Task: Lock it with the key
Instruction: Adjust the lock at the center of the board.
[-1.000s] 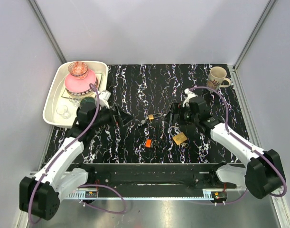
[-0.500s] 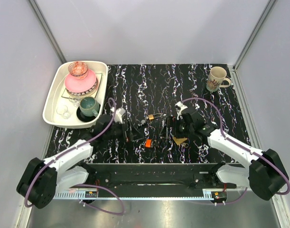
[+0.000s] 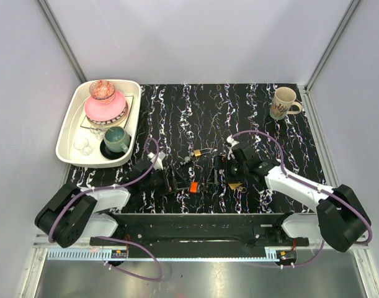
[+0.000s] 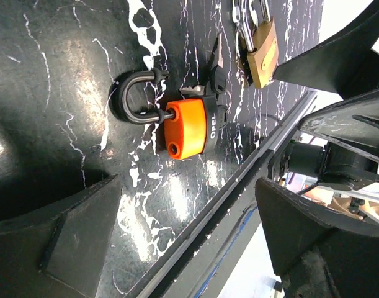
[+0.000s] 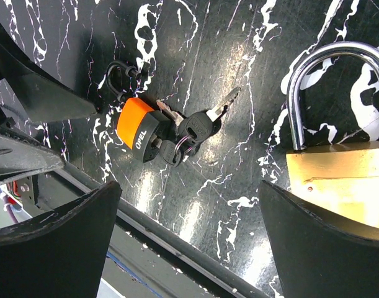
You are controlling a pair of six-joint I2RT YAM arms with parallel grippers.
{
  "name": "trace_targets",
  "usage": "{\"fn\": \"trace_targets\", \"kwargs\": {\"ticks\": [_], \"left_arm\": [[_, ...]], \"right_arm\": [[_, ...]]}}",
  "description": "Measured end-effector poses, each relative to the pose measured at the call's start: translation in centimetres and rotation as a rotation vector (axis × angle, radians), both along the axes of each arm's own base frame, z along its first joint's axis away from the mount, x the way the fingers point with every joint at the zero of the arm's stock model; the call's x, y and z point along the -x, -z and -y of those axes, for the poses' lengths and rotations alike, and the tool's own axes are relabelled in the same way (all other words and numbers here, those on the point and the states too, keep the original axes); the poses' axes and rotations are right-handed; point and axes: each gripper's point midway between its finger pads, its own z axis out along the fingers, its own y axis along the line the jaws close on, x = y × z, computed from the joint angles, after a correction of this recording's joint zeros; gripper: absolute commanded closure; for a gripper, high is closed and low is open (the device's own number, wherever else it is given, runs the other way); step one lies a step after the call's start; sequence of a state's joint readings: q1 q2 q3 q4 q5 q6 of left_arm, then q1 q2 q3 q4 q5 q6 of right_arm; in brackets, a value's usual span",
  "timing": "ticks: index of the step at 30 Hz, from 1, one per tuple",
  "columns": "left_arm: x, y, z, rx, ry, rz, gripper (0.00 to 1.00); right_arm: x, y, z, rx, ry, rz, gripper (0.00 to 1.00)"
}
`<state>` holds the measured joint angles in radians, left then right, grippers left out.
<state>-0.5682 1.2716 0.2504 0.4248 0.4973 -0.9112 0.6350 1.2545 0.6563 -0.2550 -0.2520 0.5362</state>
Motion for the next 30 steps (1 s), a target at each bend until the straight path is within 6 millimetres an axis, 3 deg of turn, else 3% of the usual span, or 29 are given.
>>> {"fn": "trace_targets", "kwargs": {"ticks": [5, 11, 16, 22, 26, 30], "left_arm": [[-0.2, -0.1, 0.8, 0.031, -0.004, -0.007, 0.08], [-0.5, 0.0, 1.4, 0.057, -0.014, -0.006, 0.11], [-1.1, 0.1, 1.9, 0.072, -0.026, -0.003, 0.13], [-2.4, 0.0, 2.6, 0.086, -0.044, 0.01, 0.14], [-3.7, -0.1, 3.4, 0.088, -0.051, 0.018, 0.14], [-5.3, -0.7, 4.3, 0.096, -0.056, 0.035, 0.15]], "right_arm": [[-0.1, 0.9, -0.2, 0.015, -0.004, -0.027, 0.01], [0.2, 2.0, -1.1, 0.013, -0.036, -0.065, 0.09], [-0.7, 2.0, -2.1, 0.004, -0.048, -0.067, 0.14], [-1.9, 1.9, -3.4, -0.024, -0.062, -0.043, 0.21], [-1.7, 2.4, -3.9, -0.038, -0.085, -0.062, 0.32], [-1.7, 2.3, -4.4, -0.068, -0.1, -0.059, 0.34]]}}
